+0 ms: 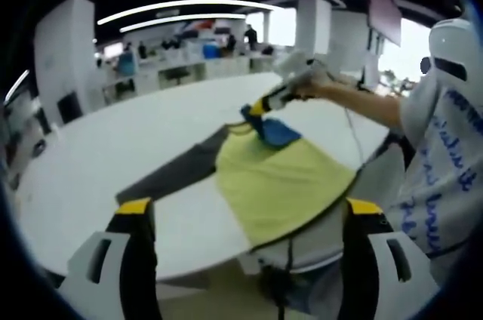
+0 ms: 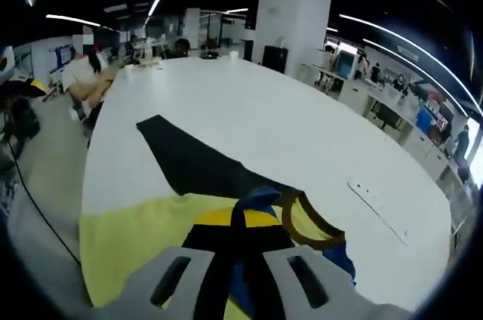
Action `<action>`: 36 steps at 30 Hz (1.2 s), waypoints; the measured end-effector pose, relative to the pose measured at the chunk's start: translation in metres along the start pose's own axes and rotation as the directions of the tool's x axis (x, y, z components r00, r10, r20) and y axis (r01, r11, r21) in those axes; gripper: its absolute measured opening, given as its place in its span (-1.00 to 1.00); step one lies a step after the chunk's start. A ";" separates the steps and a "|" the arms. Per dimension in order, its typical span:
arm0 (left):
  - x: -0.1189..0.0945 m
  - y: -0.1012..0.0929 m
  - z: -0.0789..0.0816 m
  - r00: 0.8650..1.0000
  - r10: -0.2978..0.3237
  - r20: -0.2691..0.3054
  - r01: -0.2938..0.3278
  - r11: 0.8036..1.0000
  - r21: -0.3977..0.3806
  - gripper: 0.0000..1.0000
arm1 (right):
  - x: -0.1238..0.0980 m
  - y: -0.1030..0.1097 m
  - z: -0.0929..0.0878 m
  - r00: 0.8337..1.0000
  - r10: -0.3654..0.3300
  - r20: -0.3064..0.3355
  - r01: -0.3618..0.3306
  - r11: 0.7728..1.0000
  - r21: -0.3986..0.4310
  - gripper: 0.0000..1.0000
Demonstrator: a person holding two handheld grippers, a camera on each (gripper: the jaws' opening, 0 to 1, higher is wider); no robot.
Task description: Fold the garment on the visible template until the final outline fits inside the template.
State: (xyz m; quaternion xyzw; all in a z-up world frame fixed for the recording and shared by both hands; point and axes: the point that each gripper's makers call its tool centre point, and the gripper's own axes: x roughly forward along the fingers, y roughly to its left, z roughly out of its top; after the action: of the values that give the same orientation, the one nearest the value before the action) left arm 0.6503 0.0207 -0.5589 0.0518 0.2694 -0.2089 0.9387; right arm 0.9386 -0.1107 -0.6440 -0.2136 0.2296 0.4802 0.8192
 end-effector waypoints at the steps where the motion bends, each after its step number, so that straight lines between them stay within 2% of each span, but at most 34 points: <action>1: 0.000 0.000 -0.001 1.000 0.000 -0.002 0.000 1.000 -0.001 0.99 | 0.004 0.002 -0.001 1.000 0.001 -0.003 -0.001 1.000 0.002 -0.95; 9: -0.001 0.001 -0.004 1.000 -0.001 -0.009 0.001 1.000 -0.007 0.98 | 0.020 0.006 -0.011 1.000 0.007 -0.024 -0.006 1.000 0.021 -0.95; 14: -0.001 0.003 -0.007 1.000 0.002 -0.016 -0.002 1.000 -0.011 0.98 | 0.021 0.005 -0.017 1.000 0.006 -0.030 -0.004 0.999 0.040 -0.95; 24: 0.002 0.005 -0.008 1.000 -0.008 -0.023 0.008 1.000 -0.008 0.96 | 0.028 0.008 -0.021 0.999 0.009 -0.034 -0.007 0.999 0.053 -0.95; 36: 0.001 0.015 -0.015 0.999 -0.009 -0.037 0.009 1.000 -0.024 0.96 | 0.042 0.013 -0.026 0.999 0.012 -0.048 -0.009 0.997 0.079 -0.95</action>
State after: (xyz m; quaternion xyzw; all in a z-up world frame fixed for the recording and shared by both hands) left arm 0.6501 0.0377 -0.5725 0.0433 0.2894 -0.2089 0.9331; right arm 0.9412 -0.0906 -0.6908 -0.1914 0.2691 0.4697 0.8187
